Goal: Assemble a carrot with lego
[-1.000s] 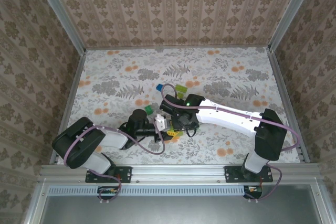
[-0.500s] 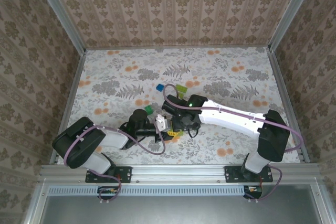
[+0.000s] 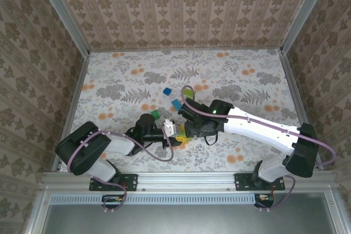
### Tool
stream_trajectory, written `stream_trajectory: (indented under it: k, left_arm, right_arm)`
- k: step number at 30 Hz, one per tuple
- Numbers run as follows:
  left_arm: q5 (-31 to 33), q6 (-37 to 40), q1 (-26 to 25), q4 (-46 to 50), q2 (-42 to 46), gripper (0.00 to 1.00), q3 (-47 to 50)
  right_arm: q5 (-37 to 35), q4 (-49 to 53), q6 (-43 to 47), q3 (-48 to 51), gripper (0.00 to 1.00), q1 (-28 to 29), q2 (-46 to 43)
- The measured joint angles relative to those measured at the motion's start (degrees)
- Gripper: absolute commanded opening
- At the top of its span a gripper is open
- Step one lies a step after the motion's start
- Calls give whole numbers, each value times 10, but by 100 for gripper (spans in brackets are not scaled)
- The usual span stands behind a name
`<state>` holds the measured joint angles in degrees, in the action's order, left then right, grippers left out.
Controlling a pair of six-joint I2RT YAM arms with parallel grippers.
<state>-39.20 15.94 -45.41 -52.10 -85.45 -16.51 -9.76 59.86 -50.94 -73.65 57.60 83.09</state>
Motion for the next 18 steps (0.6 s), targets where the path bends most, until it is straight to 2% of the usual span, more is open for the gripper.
stream_trajectory:
  k: [3, 6, 12, 16, 18]
  left_arm:
    - [0, 0, 0, 0, 0, 40, 0]
    - [7, 4, 0, 7, 0, 49, 0]
    - [10, 6, 1, 35, 0, 70, 0]
    - [10, 6, 1, 37, 2, 99, 0]
    - [10, 2, 1, 37, 7, 100, 2]
  right_arm:
    - [-2, 7, -3, 28, 58, 0, -8]
    - [-2, 6, -6, 55, 58, 0, -9]
    - [-2, 0, -13, 86, 57, 0, -15]
    - [-1, -9, -16, 95, 57, 0, -15]
    - [-1, -14, -16, 97, 57, 0, -15]
